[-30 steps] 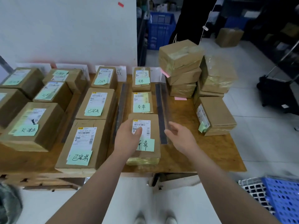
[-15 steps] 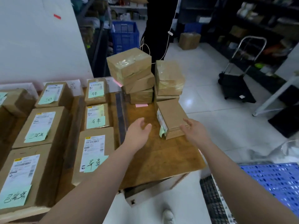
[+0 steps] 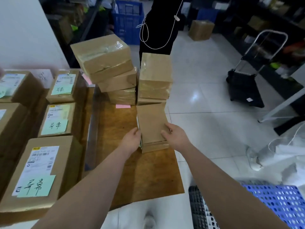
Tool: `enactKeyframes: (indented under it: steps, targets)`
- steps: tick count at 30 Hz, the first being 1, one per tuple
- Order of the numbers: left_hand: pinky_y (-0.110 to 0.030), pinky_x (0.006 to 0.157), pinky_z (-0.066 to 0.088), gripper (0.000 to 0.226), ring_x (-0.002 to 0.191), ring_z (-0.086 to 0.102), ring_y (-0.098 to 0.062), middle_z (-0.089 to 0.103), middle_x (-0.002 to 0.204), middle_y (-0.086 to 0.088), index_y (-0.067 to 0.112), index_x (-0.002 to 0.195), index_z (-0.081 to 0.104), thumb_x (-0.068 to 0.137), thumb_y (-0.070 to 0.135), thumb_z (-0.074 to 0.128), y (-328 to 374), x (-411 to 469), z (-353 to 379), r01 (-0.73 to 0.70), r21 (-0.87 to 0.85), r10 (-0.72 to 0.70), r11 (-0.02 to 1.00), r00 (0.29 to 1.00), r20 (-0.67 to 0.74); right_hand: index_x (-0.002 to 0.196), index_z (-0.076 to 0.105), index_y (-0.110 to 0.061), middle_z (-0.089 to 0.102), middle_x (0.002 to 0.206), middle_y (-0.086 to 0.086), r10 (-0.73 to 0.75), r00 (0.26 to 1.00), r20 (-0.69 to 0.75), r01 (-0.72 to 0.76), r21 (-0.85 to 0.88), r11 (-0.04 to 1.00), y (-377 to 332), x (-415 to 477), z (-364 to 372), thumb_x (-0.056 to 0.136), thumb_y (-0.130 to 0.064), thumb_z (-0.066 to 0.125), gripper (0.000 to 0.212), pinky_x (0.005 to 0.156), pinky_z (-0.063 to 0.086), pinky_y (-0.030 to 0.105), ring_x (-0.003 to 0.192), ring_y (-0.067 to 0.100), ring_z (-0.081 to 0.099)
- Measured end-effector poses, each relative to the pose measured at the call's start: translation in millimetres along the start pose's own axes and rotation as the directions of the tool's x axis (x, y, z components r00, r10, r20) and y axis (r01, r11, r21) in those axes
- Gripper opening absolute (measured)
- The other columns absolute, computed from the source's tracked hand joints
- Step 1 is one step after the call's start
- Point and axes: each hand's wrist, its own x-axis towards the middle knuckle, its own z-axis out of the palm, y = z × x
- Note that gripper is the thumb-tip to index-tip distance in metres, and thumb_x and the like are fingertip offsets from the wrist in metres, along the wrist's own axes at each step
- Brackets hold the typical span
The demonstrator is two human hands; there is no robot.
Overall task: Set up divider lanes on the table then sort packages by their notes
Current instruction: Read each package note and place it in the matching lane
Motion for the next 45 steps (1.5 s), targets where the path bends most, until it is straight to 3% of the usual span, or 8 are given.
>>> enactKeyframes:
  steps: [7,10,15,18,23,30,35,45]
  targets:
    - [-0.029,0.097,0.033,0.040,0.119,0.043,-0.012,0.048,0.135,0.006,0.028,0.146,0.042,0.106,0.028,0.036,-5.3,-7.5,7.7,0.047,-0.348,-0.056,0.936,0.998,-0.015,0.150,0.032,-0.025,0.042,0.148,0.001,0.009,0.999,0.042,-0.017,0.186,0.982,13.0,4.2,2.7,0.097,-0.039,0.052,0.058,0.109,0.042,0.041,0.131,0.022,0.044]
    - [-0.035,0.100,0.035,0.041,0.131,0.041,-0.017,0.044,0.146,0.005,0.036,0.145,0.041,0.104,0.037,0.040,-16.6,-22.7,6.8,0.051,-0.358,-0.073,0.932,0.996,-0.048,0.149,0.034,-0.024,0.043,0.145,0.000,0.002,0.997,0.080,-0.024,0.279,0.960,13.4,-4.1,1.3,0.094,-0.043,0.056,0.062,0.105,0.044,0.037,0.129,0.022,0.046]
    - [-0.013,0.069,0.040,0.039,0.093,0.051,0.001,0.055,0.113,0.014,0.031,0.141,0.049,0.102,0.026,0.047,-24.8,-50.0,-1.0,-0.069,-0.336,0.025,0.939,0.991,-0.135,0.147,0.036,-0.027,0.050,0.140,-0.003,0.031,0.980,0.197,-0.113,0.419,0.901,10.7,-16.4,7.5,0.084,-0.053,0.065,0.075,0.103,0.047,0.040,0.122,0.020,0.052]
    - [-0.017,0.082,0.039,0.033,0.106,0.051,-0.003,0.054,0.118,0.012,0.029,0.132,0.059,0.103,0.022,0.044,-30.0,-64.6,-9.7,-0.108,-0.289,0.059,0.951,0.983,-0.173,0.147,0.036,-0.028,0.048,0.140,-0.004,0.046,0.965,0.257,-0.155,0.422,0.893,13.0,-23.1,13.2,0.075,-0.063,0.068,0.086,0.105,0.045,0.042,0.123,0.020,0.051]
    - [-0.007,0.049,0.044,0.028,0.076,0.065,0.001,0.067,0.106,0.002,0.020,0.115,0.071,0.102,0.016,0.046,-34.8,-78.5,-7.9,-0.101,-0.408,0.040,0.908,0.987,-0.154,0.138,0.049,-0.035,0.055,0.135,-0.008,0.084,0.934,0.347,-0.236,0.422,0.875,22.9,-28.5,27.1,0.045,-0.086,0.067,0.108,0.102,0.046,0.045,0.119,0.020,0.054]
    - [-0.036,0.084,0.059,0.032,0.104,0.066,-0.015,0.068,0.115,0.001,0.026,0.129,0.059,0.104,0.015,0.042,-39.8,-77.2,0.5,-0.141,-0.435,0.067,0.890,0.981,-0.180,0.107,0.068,-0.042,0.072,0.111,-0.009,0.057,0.883,0.465,-0.265,0.396,0.879,22.1,-32.9,19.5,0.062,-0.089,0.050,0.068,0.103,0.044,0.046,0.108,0.019,0.064]
    - [-0.024,0.079,0.059,0.047,0.106,0.061,-0.009,0.057,0.126,0.006,0.027,0.135,0.054,0.094,0.006,0.060,-48.7,-72.4,7.1,-0.177,-0.100,0.150,0.979,0.960,-0.236,0.109,0.066,-0.037,0.070,0.114,-0.008,0.010,0.878,0.479,-0.281,0.497,0.821,33.7,-37.8,10.3,0.090,-0.065,0.044,0.040,0.105,0.043,0.048,0.111,0.017,0.060]
    - [-0.030,0.080,0.055,0.060,0.111,0.052,-0.023,0.030,0.117,0.005,0.038,0.109,0.043,0.068,0.039,0.087,-29.3,-55.9,28.3,-0.018,0.074,0.040,0.997,0.949,-0.313,0.120,0.058,-0.031,0.067,0.113,-0.011,-0.068,0.900,0.432,-0.095,0.344,0.934,37.9,-45.6,5.0,0.076,-0.047,0.076,0.050,0.081,0.053,0.024,0.099,0.012,0.065]
